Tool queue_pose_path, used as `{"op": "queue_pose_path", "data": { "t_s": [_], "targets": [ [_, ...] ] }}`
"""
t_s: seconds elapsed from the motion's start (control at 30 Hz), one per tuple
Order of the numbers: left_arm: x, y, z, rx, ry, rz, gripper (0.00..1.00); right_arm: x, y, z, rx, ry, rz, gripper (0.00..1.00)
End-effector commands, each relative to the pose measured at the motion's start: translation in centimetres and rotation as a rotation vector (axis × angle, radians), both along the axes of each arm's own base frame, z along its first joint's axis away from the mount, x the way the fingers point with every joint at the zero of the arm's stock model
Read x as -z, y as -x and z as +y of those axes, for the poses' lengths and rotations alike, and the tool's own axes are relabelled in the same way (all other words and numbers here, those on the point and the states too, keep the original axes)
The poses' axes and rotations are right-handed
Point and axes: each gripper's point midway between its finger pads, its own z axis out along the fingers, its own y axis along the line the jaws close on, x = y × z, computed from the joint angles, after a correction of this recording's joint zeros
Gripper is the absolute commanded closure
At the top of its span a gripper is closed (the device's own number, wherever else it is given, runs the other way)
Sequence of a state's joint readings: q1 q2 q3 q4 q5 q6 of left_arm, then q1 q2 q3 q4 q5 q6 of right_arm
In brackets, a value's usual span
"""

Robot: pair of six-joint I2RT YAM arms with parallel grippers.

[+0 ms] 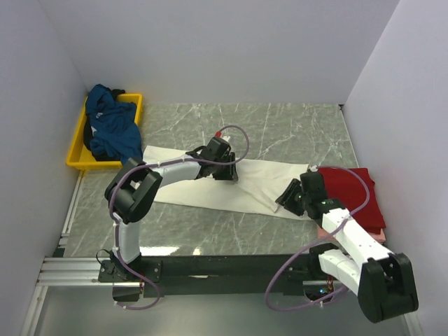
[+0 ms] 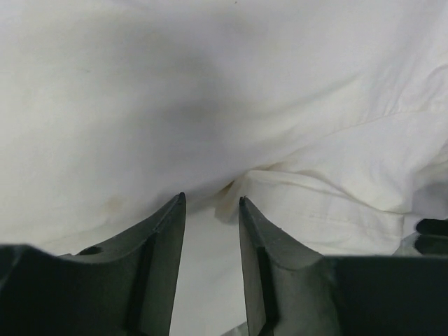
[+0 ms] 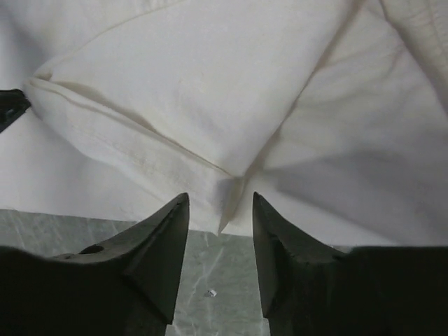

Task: Fold and stack the t-shirts
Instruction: Fold the tshirt

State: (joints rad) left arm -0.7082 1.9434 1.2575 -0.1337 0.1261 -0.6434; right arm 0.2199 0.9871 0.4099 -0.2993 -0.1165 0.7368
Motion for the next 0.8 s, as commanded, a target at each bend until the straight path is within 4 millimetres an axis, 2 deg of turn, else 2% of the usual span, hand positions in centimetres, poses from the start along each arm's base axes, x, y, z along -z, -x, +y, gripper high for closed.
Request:
{"op": "queue_pose_path", "data": {
  "t_s": [0.0,0.03,0.07,0.1,0.2,0.23,0.27,0.3,0.33,0.37,0.4,0.47,0.5,0.57,0.6,0.63,0.7,0.73,0.77],
  "targets": [
    [-4.6,-1.0,0.7,-0.017,-0.015,-0.1,0.58,-4.4,-1.3,-0.4,0.012,0.019,-0.109,0.47],
    [-5.8,-1.2,1.0,-0.025,-0.008,-0.123,0.57,-5.0,-1.4,-0.5,0.016,0.021,-0.124,0.46],
    [-6.4,-1.2,1.2,-0.031,-0.008,-0.133,0.56,-5.4,-1.3,-0.6,0.019,0.025,-0.125,0.46],
    [-6.8,-1.2,1.2,-0.032,-0.004,-0.14,0.56,-6.7,-1.8,-0.5,0.017,0.021,-0.16,0.46],
    [-8.9,-1.5,0.3,-0.016,0.047,-0.157,0.57,-8.1,-2.9,0.0,0.009,0.004,-0.188,0.47],
    [-9.0,-1.6,-0.3,-0.008,0.063,-0.151,0.59,-8.2,-3.2,0.3,0.002,-0.006,-0.186,0.47],
    [-9.9,-1.4,-1.5,0.025,0.11,-0.145,0.65,-8.5,-3.5,0.9,-0.018,-0.024,-0.19,0.48],
    [-9.6,-1.5,-2.2,0.036,0.128,-0.128,0.67,-8.3,-3.8,1.3,-0.021,-0.03,-0.177,0.49],
    [-10.3,-1.4,-3.3,0.059,0.154,-0.134,0.71,-8.2,-4.0,1.7,-0.028,-0.034,-0.174,0.49],
    [-10.2,-1.4,-4.0,0.072,0.162,-0.127,0.76,-8.2,-4.2,2.3,-0.041,-0.039,-0.182,0.5],
    [-9.0,-1.2,-4.6,0.084,0.156,-0.103,0.85,-7.2,-4.0,2.7,-0.047,-0.045,-0.153,0.51],
    [-8.3,-0.9,-5.7,0.102,0.161,-0.088,0.92,-6.4,-4.0,3.3,-0.058,-0.058,-0.143,0.52],
    [-7.0,-0.6,-6.0,0.106,0.162,-0.057,0.95,-5.0,-3.4,3.4,-0.059,-0.063,-0.106,0.52],
    [-5.0,0.3,-6.0,0.112,0.164,-0.015,0.99,-4.0,-3.1,3.7,-0.066,-0.077,-0.099,0.52],
    [-4.5,0.6,-6.5,0.114,0.188,-0.002,0.99,-2.5,-2.3,3.6,-0.067,-0.077,-0.062,0.52],
    [-2.8,1.5,-6.1,0.113,0.176,0.028,0.99,-2.0,-2.0,3.5,-0.067,-0.075,-0.053,0.52],
    [-1.5,2.2,-6.1,0.107,0.178,0.047,0.99,-0.2,-1.0,3.2,-0.067,-0.063,-0.018,0.52],
    [0.0,3.1,-5.6,0.107,0.159,0.075,0.99,0.3,-0.7,3.1,-0.066,-0.061,-0.009,0.52],
    [0.6,3.6,-5.4,0.106,0.151,0.091,0.99,0.7,-0.5,3.1,-0.07,-0.058,-0.004,0.52]
  ]
}}
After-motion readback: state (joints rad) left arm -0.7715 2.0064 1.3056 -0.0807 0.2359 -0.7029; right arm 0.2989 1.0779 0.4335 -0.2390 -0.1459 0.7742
